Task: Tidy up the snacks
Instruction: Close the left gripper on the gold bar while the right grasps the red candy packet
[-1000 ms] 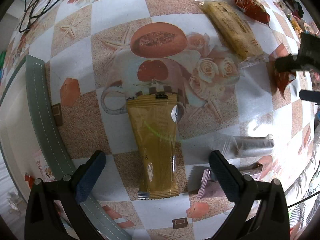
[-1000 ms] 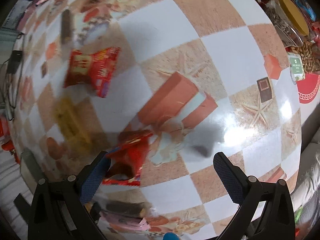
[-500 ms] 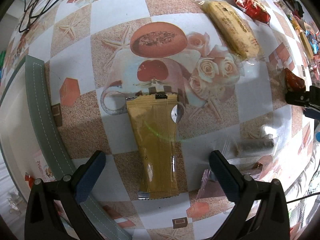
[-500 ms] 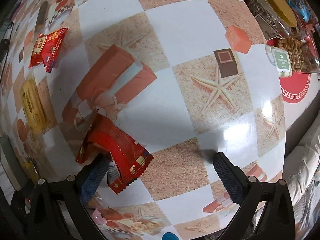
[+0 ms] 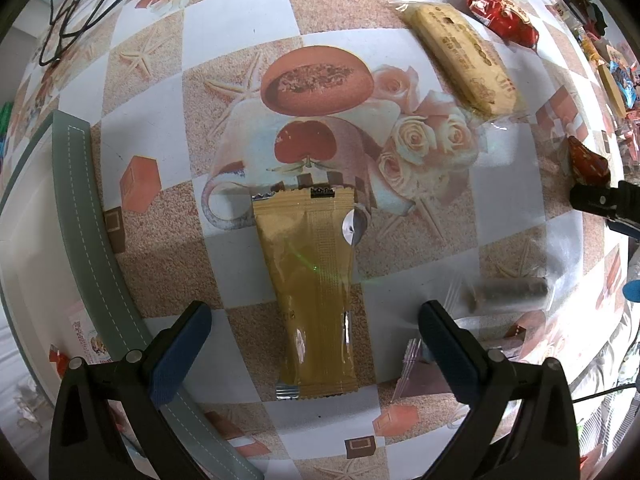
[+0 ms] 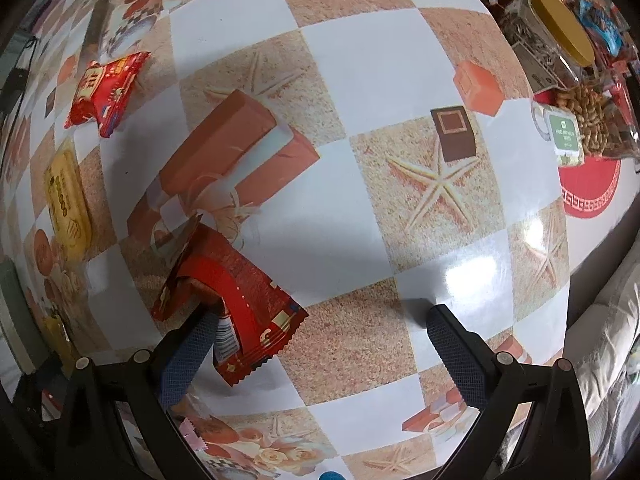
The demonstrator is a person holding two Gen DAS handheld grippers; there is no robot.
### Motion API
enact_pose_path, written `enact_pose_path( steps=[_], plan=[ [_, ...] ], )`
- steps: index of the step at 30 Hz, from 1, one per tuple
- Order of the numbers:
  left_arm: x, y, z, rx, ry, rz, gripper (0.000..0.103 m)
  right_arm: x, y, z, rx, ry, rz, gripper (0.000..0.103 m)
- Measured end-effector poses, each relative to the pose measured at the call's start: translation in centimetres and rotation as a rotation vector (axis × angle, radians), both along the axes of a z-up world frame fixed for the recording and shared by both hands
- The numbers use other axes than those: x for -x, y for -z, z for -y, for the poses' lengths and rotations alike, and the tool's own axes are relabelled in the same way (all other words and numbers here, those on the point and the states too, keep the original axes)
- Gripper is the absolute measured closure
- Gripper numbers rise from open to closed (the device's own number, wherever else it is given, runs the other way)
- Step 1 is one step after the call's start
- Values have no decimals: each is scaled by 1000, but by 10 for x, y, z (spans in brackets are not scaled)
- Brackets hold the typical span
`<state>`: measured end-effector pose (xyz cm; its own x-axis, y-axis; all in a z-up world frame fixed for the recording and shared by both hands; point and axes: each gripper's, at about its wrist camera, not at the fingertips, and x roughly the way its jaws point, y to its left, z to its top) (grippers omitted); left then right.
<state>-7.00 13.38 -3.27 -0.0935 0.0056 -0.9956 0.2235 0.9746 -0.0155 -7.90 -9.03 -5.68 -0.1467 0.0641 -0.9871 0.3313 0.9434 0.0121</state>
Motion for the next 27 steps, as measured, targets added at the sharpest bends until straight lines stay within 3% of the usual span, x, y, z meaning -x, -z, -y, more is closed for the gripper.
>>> enact_pose_path(
  steps=[6,12,16,19,20,21,22,24,25,26,27],
  plan=[
    [0,0,0,1,-1,1,0,0,-3,-8,5,-30,0,0],
    [3,-1,0,4,-3,16,0,-12,-6,-32,26,-190,20,0],
    [1,-2,-1,1,-12,3,0,-16,-6,-41,8,-218,11,1],
    [-3,0,0,-6,-13,-30,1,-19,-11,-46,4,-223,17,13],
    [-4,-1,1,-5,-10,-34,3,-20,-15,-50,5,-243,28,24],
    [-4,-3,1,-4,-2,-30,8,-23,-18,-52,6,-258,35,38],
    [-3,-6,3,-2,8,-21,11,-24,-23,-57,7,-284,47,46],
    [-3,-14,7,4,26,0,32,-26,-28,-61,5,-303,55,72],
    [-3,-18,7,4,34,10,49,-27,-29,-62,3,-301,58,75],
    [-4,-22,7,5,39,21,59,-28,-30,-61,-5,-285,60,75],
    [-4,-24,6,9,36,23,77,-27,-32,-58,-16,-267,63,76]
  ],
)
